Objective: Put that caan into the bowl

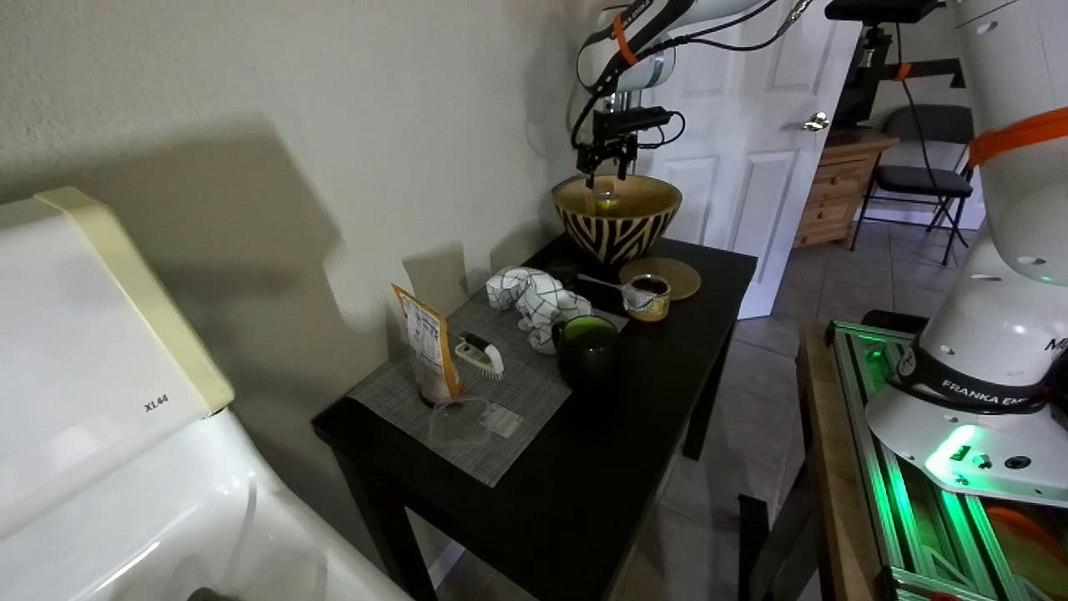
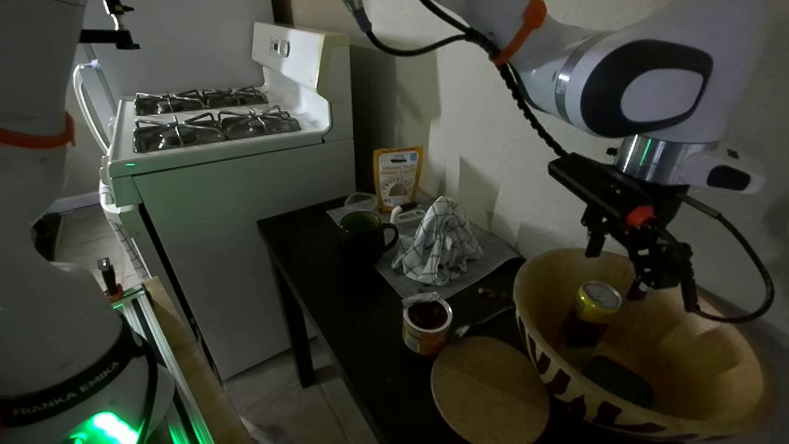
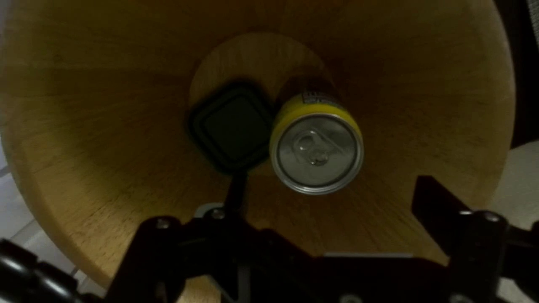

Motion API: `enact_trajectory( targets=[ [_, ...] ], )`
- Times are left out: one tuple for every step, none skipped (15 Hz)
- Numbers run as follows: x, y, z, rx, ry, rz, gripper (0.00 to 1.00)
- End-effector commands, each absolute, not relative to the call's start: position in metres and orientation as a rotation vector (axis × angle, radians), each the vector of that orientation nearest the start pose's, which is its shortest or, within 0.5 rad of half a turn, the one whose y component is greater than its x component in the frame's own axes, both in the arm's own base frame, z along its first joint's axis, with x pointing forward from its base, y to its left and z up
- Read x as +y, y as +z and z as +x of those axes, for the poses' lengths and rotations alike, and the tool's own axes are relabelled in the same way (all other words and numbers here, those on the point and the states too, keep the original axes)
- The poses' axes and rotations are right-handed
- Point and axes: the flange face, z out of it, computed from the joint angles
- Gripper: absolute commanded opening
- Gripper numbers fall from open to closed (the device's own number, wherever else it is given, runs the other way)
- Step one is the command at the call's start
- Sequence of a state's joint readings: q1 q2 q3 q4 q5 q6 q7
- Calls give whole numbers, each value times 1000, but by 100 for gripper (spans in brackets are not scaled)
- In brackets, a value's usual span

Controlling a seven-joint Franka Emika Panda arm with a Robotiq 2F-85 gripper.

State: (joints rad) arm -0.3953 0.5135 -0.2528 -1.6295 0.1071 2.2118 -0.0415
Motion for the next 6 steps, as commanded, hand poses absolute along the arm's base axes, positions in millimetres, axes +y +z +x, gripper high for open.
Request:
enact_trajectory(
  targets=[
    [-372, 389, 527, 690, -57, -3081, 100],
    [-362, 398, 513, 603, -35, -3101, 100],
    [-352, 406, 501, 518, -13, -3110, 100],
    [-340, 409, 492, 433, 8, -3119, 100],
    [-327, 415, 482, 348, 31, -3127, 100],
    [-313, 416, 474, 263, 48, -3133, 100]
  ],
)
